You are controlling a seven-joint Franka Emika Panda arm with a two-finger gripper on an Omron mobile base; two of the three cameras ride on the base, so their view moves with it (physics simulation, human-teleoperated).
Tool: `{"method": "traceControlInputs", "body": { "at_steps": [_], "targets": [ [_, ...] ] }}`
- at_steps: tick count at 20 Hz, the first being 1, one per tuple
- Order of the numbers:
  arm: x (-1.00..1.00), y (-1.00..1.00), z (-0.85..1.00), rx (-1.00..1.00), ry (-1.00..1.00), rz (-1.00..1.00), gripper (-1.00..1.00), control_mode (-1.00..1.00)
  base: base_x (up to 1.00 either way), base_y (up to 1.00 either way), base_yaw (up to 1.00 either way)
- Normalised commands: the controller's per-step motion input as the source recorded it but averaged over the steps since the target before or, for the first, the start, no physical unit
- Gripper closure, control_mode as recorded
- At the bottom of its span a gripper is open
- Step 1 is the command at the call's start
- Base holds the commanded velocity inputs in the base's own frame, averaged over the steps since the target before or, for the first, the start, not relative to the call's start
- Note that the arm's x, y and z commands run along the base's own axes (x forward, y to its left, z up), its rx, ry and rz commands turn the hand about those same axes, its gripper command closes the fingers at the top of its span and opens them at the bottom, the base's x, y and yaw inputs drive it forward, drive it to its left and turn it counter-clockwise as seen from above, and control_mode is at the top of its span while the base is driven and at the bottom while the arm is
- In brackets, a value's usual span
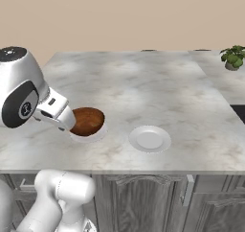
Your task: Move the bowls from the cabinet to the plates on the dining table.
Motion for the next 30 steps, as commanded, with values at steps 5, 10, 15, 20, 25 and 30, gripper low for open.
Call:
{"method": "traceControlInputs", "body": {
  "at_steps": [5,10,15,20,25,30],
  "targets": [
    [0.0,0.0,0.0,0.0,0.0,0.0,-1.0,1.0,0.0,0.0,0.0],
    [0.0,0.0,0.0,0.0,0.0,0.0,-1.0,1.0,-0.02,0.11,0.0],
    [0.0,0.0,0.0,0.0,0.0,0.0,-1.0,1.0,-0.28,0.45,0.04],
    [0.0,0.0,0.0,0.0,0.0,0.0,-1.0,1.0,-0.98,0.85,0.09],
    [0.0,0.0,0.0,0.0,0.0,0.0,-1.0,1.0,-0.71,0.86,0.21],
    [0.0,0.0,0.0,0.0,0.0,0.0,-1.0,1.0,-0.07,0.65,0.43]
  ]
}}
